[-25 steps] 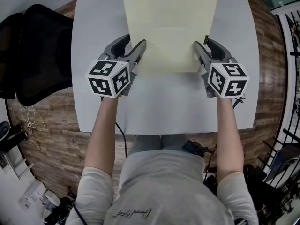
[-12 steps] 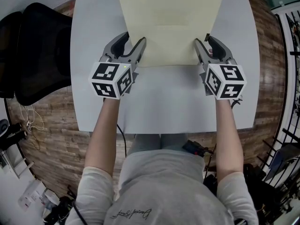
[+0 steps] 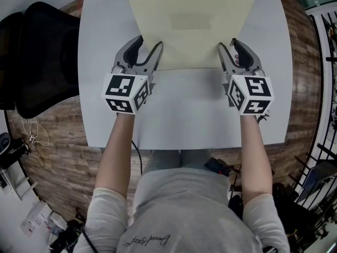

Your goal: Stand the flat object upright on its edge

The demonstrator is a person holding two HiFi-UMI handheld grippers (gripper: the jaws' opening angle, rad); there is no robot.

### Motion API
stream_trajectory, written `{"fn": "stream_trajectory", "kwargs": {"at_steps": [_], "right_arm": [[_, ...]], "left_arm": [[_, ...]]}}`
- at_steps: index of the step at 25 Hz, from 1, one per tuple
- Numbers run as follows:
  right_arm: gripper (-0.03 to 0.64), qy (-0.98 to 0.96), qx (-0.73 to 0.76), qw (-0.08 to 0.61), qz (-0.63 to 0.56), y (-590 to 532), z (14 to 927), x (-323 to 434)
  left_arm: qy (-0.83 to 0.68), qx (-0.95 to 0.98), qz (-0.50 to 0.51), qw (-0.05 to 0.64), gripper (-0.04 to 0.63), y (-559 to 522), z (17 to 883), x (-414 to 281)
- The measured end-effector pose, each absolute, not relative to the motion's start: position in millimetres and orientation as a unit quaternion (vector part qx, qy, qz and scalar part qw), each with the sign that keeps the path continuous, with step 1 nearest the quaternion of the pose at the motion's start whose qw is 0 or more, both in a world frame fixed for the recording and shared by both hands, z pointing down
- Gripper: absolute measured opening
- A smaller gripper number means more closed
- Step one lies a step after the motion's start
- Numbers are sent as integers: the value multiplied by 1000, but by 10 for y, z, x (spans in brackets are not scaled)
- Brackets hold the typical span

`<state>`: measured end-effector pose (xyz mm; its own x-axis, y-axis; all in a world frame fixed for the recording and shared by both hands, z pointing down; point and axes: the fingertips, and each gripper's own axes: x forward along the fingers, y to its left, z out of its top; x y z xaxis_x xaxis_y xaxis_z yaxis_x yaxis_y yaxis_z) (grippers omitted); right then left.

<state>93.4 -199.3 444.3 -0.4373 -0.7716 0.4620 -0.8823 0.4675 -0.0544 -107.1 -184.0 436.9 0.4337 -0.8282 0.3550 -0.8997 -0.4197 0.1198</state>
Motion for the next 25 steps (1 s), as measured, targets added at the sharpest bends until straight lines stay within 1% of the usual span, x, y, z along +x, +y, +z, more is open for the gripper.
{"fn": "stream_trajectory", "kwargs": {"at_steps": [12,25], "right_arm": [[187,-834,501,180,147,-1882,4431,928],[184,-836,490,186,161,-1786,4472,906]], "left_arm": [[-521,834,119,137,222,-1745,4354,-1081],[-520,832,128,147,219,-1627,4387,-1105]]}}
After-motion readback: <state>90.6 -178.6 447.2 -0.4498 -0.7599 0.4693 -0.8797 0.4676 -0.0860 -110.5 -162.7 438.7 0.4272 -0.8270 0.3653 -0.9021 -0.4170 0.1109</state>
